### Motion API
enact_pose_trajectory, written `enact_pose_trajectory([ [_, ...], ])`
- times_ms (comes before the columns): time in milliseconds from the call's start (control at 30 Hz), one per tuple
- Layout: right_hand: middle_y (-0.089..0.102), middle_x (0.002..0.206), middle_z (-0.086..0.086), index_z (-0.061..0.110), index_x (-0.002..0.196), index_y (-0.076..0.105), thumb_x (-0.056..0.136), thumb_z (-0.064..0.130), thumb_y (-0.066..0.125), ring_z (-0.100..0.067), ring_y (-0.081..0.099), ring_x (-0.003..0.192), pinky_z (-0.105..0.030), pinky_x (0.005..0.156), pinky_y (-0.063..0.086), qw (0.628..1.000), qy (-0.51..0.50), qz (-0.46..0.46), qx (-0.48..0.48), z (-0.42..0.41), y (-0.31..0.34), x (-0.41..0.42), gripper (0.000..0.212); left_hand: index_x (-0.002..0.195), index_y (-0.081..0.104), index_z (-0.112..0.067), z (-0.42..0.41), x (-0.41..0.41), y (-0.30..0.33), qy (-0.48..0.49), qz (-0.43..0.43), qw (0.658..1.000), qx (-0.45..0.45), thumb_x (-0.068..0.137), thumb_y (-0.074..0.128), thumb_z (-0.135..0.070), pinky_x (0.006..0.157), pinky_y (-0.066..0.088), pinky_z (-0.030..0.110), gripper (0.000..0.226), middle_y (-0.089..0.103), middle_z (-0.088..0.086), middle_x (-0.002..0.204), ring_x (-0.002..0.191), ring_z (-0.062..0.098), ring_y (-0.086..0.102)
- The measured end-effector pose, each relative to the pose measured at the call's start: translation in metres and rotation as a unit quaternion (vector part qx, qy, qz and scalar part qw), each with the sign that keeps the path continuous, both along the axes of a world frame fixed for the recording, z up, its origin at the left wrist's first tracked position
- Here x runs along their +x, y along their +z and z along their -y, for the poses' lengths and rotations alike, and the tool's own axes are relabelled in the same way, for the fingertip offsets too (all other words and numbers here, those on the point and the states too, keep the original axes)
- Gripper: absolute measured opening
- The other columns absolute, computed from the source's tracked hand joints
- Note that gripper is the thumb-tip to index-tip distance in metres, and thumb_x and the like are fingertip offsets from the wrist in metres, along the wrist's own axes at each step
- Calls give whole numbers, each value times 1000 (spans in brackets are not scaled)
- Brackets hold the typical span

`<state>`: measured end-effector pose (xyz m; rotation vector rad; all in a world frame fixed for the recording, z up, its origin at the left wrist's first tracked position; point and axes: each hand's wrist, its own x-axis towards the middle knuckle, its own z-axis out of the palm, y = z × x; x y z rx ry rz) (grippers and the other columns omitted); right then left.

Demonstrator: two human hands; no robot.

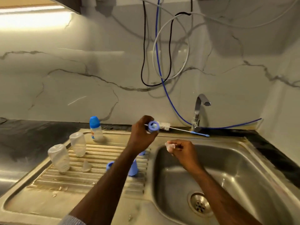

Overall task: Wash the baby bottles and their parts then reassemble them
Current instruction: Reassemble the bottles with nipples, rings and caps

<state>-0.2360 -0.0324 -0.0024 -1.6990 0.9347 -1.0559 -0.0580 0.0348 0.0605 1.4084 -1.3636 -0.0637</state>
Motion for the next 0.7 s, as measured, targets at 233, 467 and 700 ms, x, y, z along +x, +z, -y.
enact_pose_trajectory([
  [233,77,84,6,23,93,71,83,-1,77,-9,74,81,-22,67,58,997,-20,54,46,8,-13,-22,26,109,69,-22,16,-66,-64,-49,-88,992,76,78,87,-22,83,54,16,36,73,-10,100,93,0,68],
  [467,76,89,8,28,92,72,84,-5,73,-10,73,87,-22,76,59,999,-9,6,43,25,-25,-21,34,110,67,-29,24,-75,-84,-42,-113,989,84,79,85,-18,79,49,6,38,70,-17,100,94,-13,63],
  [700,78,98,-2,19,108,72,83,-8,73,-20,74,97,-27,78,60,992,52,74,90,30,-32,-19,37,108,67,-31,29,-67,-91,-41,-123,990,64,80,85,-17,79,52,11,35,71,-17,96,91,-10,65],
])
